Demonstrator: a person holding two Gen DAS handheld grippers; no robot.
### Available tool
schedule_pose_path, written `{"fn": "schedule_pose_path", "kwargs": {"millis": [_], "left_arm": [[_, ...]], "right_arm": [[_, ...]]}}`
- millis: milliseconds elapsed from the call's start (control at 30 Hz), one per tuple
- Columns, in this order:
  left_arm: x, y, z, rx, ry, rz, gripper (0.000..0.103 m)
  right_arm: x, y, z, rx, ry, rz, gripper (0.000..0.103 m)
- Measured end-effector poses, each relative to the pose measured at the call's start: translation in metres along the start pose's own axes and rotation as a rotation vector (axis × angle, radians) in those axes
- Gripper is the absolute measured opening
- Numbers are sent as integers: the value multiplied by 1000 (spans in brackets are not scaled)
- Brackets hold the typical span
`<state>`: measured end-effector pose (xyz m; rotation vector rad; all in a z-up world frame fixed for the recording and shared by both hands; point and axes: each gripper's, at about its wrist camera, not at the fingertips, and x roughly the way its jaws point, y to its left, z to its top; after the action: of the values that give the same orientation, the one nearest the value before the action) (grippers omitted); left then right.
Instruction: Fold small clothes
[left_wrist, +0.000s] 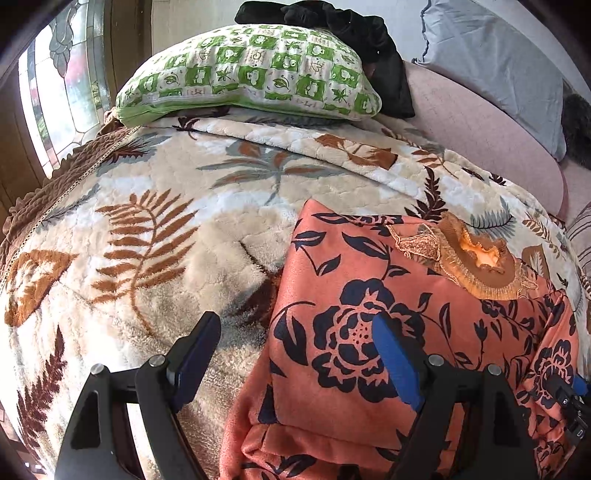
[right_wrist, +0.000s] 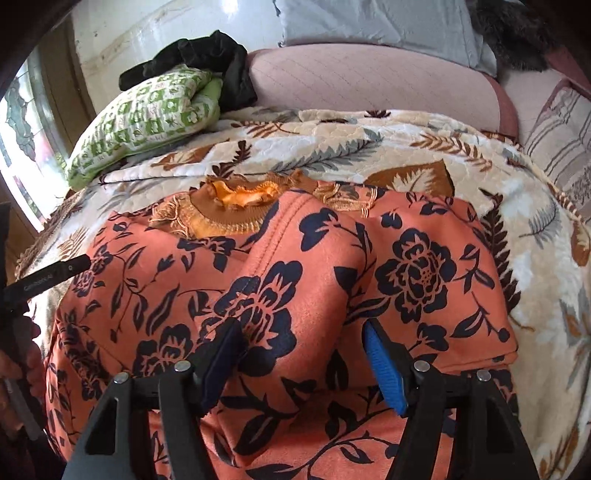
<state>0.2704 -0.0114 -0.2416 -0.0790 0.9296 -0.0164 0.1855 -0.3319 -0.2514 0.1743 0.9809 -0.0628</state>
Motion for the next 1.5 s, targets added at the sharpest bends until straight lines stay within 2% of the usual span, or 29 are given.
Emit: {"fn": "schedule_pose_path", "kwargs": {"millis": [33, 67, 100, 133, 167, 233, 333, 400, 433, 500, 533, 600, 633, 667, 700, 733, 767, 833, 933, 1000, 1100, 1167, 1200, 1300, 1433, 1500], "left_arm": [[2, 0, -1, 9, 2, 2, 83], [4, 1, -2, 13, 2, 2, 75], [6, 4, -3, 14, 4, 6, 67], [8, 6, -3, 11, 14, 4, 48], [11, 9, -3, 2, 26, -18, 37], [10, 13, -3, -20, 23, -68, 26], [0, 12, 0, -10, -32, -50, 22], [-8, 15, 1, -38, -66, -62, 22], [-11, 14, 2, -42, -83, -54, 22], [-12, 9, 0, -34, -95, -10, 22], [-10, 7, -2, -30, -85, -13, 22], [-4, -1, -8, -3, -49, -16, 22], [-3, -5, -10, 11, -41, -1, 22], [-3, -7, -12, 22, -41, 2, 22], [-5, -9, -13, 29, -46, 0, 22], [-7, -10, -13, 34, -53, 1, 22], [-8, -11, -12, 35, -59, 1, 22], [-10, -13, -13, 31, -60, -5, 22], [-13, -16, -13, 51, -79, 6, 22], [-12, -18, -14, 66, -81, 19, 22], [-4, -16, -16, 82, -58, 47, 24], [-1, -12, -16, 81, -51, 46, 29], [-2, -11, -16, 80, -53, 46, 30], [-2, -7, -15, 73, -51, 57, 36], [-1, -7, -15, 53, -40, 58, 37], [-3, -9, -15, 57, -38, 66, 37]], "right_arm": [[6, -6, -1, 47, 25, 19, 63], [9, -12, -1, 93, 36, 60, 35], [9, -18, 0, 132, 37, 99, 26], [6, -23, 2, 171, 19, 111, 21], [2, -27, 4, 198, 0, 124, 14], [-10, -33, 11, 248, -31, 181, 11], [-40, -40, 24, 272, -147, 250, 10], [-56, -49, 32, 276, -238, 331, 10], [-58, -57, 36, 287, -262, 329, 10], [-37, -78, 43, 334, -221, 252, 14], [-18, -92, 43, 364, -151, 196, 20], [15, -124, 34, 500, 37, 38, 22], [17, -137, 25, 559, 53, 28, 20], [9, -145, 18, 606, -1, 74, 21], [-3, -146, 14, 631, -41, 43, 21], [-14, -140, 16, 611, -75, 11, 23], [-22, -129, 20, 565, -102, 34, 23], [-31, -94, 30, 462, -96, 154, 23], [-38, -29, 36, 285, -116, 253, 23], [-19, 8, 35, 248, -68, 290, 23], [25, 35, 30, 220, 25, 217, 23], [38, 28, 26, 250, 26, 161, 20], [36, 17, 25, 269, -2, 142, 20], [20, -30, 30, 347, -54, -25, 20], [-21, -110, 21, 510, -96, -175, 21], [-50, -135, 12, 561, -150, -176, 23]]}}
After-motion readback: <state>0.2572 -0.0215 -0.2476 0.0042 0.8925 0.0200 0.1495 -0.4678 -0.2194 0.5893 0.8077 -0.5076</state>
